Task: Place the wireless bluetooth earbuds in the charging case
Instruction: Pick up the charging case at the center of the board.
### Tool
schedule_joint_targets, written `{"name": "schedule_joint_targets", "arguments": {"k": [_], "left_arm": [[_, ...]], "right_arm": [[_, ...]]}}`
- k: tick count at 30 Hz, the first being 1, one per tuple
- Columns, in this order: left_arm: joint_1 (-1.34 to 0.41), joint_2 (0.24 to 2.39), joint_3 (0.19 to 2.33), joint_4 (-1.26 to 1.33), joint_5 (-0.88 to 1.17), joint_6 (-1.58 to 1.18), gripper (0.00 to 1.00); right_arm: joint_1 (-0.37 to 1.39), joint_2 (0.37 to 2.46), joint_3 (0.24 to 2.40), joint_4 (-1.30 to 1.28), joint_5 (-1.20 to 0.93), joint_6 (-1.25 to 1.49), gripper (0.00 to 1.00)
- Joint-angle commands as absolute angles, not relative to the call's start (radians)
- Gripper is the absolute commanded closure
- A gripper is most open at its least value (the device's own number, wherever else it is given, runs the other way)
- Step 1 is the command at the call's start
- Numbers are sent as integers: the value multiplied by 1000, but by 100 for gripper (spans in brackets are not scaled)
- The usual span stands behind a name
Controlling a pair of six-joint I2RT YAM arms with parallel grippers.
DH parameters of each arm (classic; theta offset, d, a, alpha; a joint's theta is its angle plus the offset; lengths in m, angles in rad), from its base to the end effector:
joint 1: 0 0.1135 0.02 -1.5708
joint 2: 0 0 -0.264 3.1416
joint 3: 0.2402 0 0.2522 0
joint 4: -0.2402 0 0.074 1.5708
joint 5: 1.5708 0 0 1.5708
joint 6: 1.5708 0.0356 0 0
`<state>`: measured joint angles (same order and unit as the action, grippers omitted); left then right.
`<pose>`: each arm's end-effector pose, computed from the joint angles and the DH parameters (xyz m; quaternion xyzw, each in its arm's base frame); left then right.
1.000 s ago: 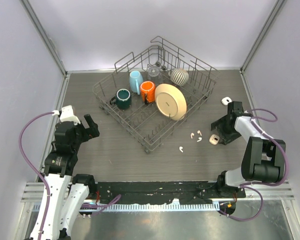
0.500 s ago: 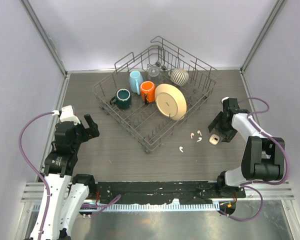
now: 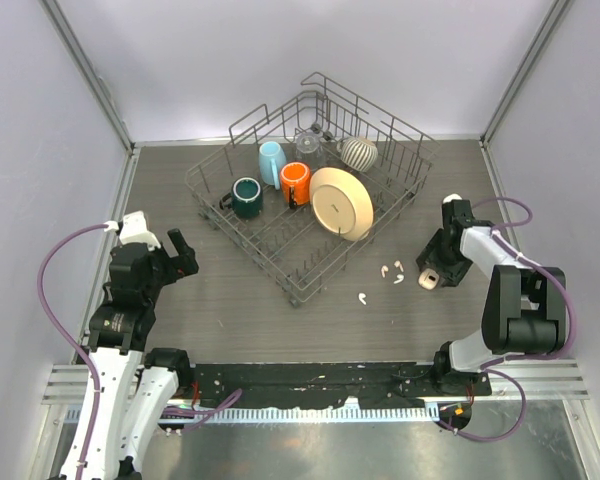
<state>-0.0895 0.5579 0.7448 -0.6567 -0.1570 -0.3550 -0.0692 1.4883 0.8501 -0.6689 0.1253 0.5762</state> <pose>0.1229 -0.0054 0.3083 -0.1531 0.8367 -0.0498 0.5234 0.2583 -0.0224 0.1733 0.3216 0.9357 -0.0272 0.1426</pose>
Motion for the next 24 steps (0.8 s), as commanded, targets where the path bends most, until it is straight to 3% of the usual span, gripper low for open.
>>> {"name": "schedule_joint_targets", "arguments": {"k": [1, 7, 13, 19, 20, 24], "left_arm": [[-91, 554, 767, -649, -170, -348, 0], [-92, 555, 765, -649, -167, -348, 0], [-91, 551, 767, -647, -172, -350, 0], [-91, 522, 769, -623, -167, -368, 0], [-92, 509, 772, -617, -184, -391, 0], [-91, 416, 805, -641, -192, -454, 0]], "right_arm": [[-67, 1477, 838, -641, 127, 560, 32], [-67, 1491, 807, -600, 101, 554, 33], [-67, 1499, 781, -574, 101, 557, 43], [-67, 1483, 776, -574, 94, 571, 68], [-67, 1477, 776, -578, 83, 574, 79], [-67, 1392, 773, -609, 36, 624, 98]]}}
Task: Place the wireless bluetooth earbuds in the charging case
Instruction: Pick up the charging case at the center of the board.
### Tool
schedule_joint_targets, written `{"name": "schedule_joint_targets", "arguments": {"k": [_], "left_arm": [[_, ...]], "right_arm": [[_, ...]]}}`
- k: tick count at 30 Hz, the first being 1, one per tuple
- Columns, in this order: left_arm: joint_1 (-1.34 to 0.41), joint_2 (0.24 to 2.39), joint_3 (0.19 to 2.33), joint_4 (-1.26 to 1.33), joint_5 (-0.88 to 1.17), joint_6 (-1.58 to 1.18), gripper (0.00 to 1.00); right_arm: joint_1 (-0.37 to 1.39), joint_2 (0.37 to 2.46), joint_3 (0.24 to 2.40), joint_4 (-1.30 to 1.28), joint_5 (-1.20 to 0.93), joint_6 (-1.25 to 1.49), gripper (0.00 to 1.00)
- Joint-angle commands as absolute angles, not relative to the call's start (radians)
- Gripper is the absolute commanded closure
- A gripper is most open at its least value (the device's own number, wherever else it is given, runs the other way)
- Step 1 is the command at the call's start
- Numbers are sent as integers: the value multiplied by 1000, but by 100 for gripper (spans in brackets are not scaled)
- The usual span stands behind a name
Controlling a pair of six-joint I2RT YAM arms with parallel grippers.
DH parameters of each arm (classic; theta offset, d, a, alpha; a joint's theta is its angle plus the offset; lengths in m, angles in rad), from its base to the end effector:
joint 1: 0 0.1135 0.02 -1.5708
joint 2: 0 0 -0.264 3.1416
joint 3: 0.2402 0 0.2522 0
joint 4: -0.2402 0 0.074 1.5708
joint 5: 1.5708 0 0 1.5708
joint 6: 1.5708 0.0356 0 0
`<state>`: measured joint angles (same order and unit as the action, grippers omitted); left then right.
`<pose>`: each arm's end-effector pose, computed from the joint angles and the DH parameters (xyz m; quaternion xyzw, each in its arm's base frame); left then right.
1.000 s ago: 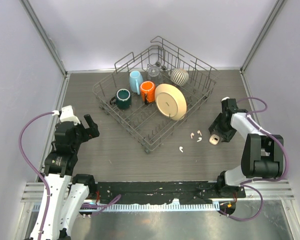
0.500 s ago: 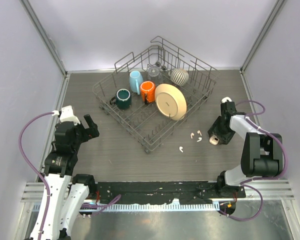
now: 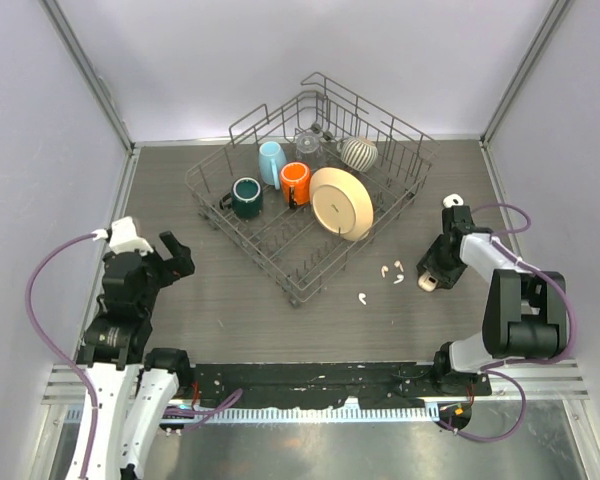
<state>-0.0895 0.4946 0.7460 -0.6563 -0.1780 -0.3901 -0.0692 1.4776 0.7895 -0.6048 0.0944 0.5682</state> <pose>0.1103 -0.0036 0.3149 -0.1729 0.8148 -0.0581 0.5502 0.2519 -0.0208 0.1619 0.3162 0.9374 -0.0111 0.1456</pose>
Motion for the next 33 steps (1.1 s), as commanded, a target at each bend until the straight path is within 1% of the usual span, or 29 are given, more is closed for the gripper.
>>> {"name": "schedule_joint_targets", "arguments": {"k": [1, 4, 5, 8, 9, 10, 13, 16, 20, 24, 28, 29, 31, 32, 33], "left_arm": [[-92, 387, 817, -643, -166, -454, 0], [-92, 270, 841, -594, -63, -474, 0], [-91, 220, 841, -572, -39, -492, 0], [-92, 195, 833, -505, 60, -567, 0], [-91, 215, 834, -500, 92, -581, 0], [-91, 236, 836, -497, 171, -607, 0], [-91, 323, 827, -468, 319, -658, 0], [-91, 367, 810, -390, 365, -687, 0], [-91, 431, 813, -304, 412, -730, 0], [-94, 492, 811, -204, 426, -761, 0], [-133, 570, 868, -187, 408, -749, 0], [-176, 609, 879, -189, 397, -746, 0], [-251, 638, 899, -189, 295, -718, 0], [-358, 669, 903, -189, 250, -703, 0], [-421, 693, 911, -190, 150, -681, 0]], "right_arm": [[-66, 1366, 772, -617, 25, 640, 99], [-67, 1255, 775, -655, 14, 707, 99], [-67, 1227, 775, -670, -32, 724, 99], [-67, 1106, 781, -702, -61, 796, 99], [-66, 1036, 788, -731, -60, 811, 99], [-67, 1008, 793, -745, -67, 831, 99], [-67, 878, 808, -785, -122, 917, 99], [-67, 764, 825, -805, -184, 1020, 99], [-67, 672, 857, -795, -271, 1158, 99], [-66, 640, 916, -746, -310, 1291, 99], [-66, 667, 974, -692, -328, 1353, 99], [-63, 673, 985, -671, -331, 1365, 99], [-61, 701, 1017, -646, -336, 1385, 99], [-57, 712, 1037, -631, -333, 1388, 99], [-52, 730, 1042, -618, -334, 1393, 99]]}}
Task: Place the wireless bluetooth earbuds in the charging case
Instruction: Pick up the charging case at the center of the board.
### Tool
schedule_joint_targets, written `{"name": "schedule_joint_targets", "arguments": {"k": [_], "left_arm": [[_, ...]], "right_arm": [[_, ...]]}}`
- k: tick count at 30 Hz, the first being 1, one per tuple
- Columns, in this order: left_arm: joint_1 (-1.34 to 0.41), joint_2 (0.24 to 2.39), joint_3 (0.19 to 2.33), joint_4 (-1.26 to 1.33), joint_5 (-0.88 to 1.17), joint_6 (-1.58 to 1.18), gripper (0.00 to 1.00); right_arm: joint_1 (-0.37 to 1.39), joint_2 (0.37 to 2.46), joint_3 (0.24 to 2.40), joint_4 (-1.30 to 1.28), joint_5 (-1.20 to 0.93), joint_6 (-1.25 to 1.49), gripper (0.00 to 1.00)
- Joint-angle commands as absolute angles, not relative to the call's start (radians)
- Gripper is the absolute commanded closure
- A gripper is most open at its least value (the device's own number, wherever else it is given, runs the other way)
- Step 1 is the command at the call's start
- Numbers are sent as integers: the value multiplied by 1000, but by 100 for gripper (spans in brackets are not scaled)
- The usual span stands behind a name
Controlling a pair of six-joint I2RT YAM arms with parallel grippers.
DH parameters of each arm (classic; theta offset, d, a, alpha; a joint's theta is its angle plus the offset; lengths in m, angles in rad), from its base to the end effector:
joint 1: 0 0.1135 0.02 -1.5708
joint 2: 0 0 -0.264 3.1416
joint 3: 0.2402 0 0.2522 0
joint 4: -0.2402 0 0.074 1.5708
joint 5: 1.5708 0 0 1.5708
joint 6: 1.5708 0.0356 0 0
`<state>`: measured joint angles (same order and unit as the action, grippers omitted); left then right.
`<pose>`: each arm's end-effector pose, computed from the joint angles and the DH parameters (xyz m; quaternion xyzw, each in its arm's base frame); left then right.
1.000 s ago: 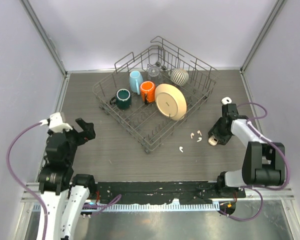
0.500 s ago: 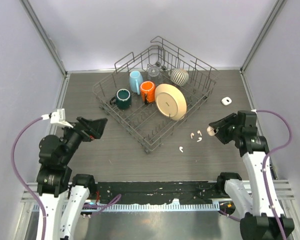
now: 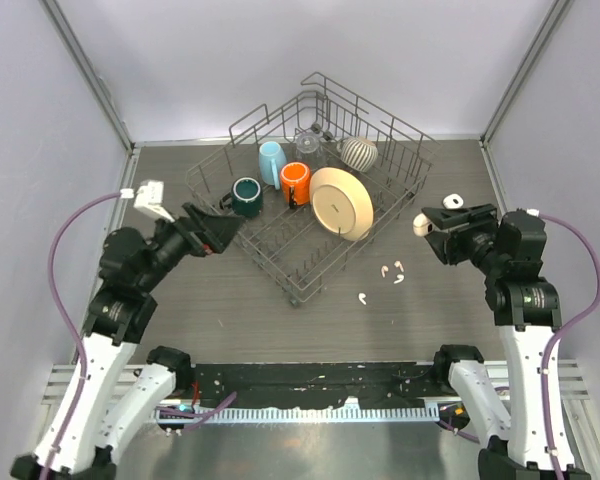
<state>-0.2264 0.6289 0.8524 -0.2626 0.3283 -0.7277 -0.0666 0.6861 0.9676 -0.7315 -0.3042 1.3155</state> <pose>0.1336 -0.0425 0.3774 -0.0666 0.7170 -0.4186 0.5534 0.1320 0.0019 0.3595 0.4716 0.6965 0.4113 0.3512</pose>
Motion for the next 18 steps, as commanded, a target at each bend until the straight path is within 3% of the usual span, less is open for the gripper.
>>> {"name": "schedule_joint_targets", "arguments": {"k": [1, 5, 8, 18], "left_arm": [[-486, 716, 929, -189, 106, -655, 0], [-826, 820, 945, -96, -127, -600, 0], [-941, 893, 943, 22, -190, -571, 0], [-1107, 1083, 943, 340, -294, -431, 0]], "right_arm": [[-46, 742, 1048, -608, -336, 1399, 99], [0, 784, 1061, -568, -308, 1430, 99], [101, 807, 1054, -549, -272, 1466, 99], [301, 821, 1017, -497, -149, 1607, 99]]}}
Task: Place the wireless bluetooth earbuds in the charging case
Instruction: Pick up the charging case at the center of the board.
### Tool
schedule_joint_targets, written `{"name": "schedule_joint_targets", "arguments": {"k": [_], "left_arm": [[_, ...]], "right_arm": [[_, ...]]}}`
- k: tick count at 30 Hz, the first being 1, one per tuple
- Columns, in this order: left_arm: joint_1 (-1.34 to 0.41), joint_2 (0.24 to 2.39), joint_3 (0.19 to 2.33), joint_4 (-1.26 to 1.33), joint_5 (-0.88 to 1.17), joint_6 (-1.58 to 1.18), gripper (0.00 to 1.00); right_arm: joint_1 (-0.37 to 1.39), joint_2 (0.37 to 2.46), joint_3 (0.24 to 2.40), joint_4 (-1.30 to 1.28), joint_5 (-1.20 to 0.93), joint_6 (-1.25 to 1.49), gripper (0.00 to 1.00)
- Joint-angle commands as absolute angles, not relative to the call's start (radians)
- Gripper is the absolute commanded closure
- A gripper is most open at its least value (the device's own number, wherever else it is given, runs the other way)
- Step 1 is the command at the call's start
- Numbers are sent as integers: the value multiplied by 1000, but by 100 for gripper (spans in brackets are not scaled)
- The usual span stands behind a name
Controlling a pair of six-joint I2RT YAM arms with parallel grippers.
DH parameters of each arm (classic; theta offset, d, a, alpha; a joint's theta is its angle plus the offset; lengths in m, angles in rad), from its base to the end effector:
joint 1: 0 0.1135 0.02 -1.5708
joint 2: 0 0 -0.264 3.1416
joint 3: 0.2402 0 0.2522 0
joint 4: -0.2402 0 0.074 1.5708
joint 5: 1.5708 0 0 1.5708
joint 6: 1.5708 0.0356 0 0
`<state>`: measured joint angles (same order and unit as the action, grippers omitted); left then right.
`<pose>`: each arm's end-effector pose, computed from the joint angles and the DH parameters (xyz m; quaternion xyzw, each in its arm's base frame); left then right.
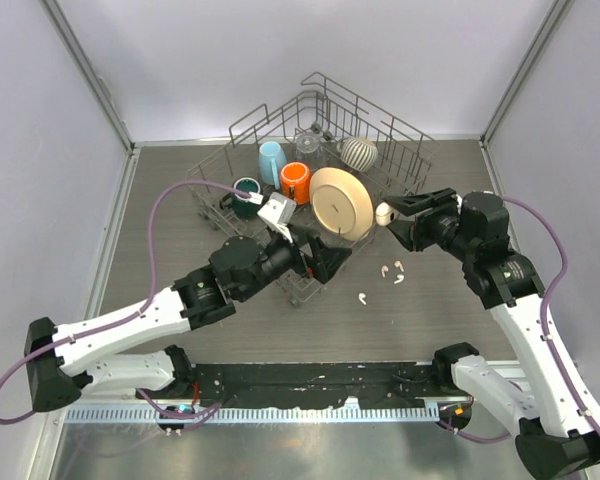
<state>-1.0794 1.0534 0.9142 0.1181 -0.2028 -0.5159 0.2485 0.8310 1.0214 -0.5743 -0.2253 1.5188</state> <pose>0.1239 -0.2163 0.3661 0.1296 0.7025 -0.4476 0.5379 0.1648 0.0500 0.3731 0.4381 0.7004 0.4887 0.2804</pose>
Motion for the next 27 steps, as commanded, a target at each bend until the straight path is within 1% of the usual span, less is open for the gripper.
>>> {"name": "schedule_joint_targets", "arguments": {"k": [1, 5, 12, 17, 18, 19, 21, 22, 27], "left_arm": [[-1112, 1094, 942, 359, -298, -426, 0], [-1123, 1161, 965, 426, -307, -405, 0], [-1129, 1226, 991, 474, -305, -393, 1], [-1129, 1258, 1009, 483, -314, -387, 4], [-1129, 1261, 1014, 486, -314, -385, 6], [-1129, 1273, 1017, 492, -316, -380, 10], [-1129, 1282, 1032, 491, -319, -368, 15], [-1129, 1293, 1038, 489, -318, -367, 20], [-1129, 1315, 1051, 506, -319, -364, 34]], "right_arm": [[311, 819, 1012, -491, -143, 1636, 99], [383, 824, 994, -463, -117, 1683, 99], [454, 851, 985, -391, -109, 1710, 99], [474, 854, 991, -387, -104, 1720, 99], [477, 856, 991, -384, -106, 1720, 99], [479, 856, 992, -382, -107, 1720, 99], [482, 856, 992, -377, -110, 1721, 99], [485, 854, 992, -374, -110, 1723, 99], [489, 857, 1003, -371, -121, 1718, 99]]}}
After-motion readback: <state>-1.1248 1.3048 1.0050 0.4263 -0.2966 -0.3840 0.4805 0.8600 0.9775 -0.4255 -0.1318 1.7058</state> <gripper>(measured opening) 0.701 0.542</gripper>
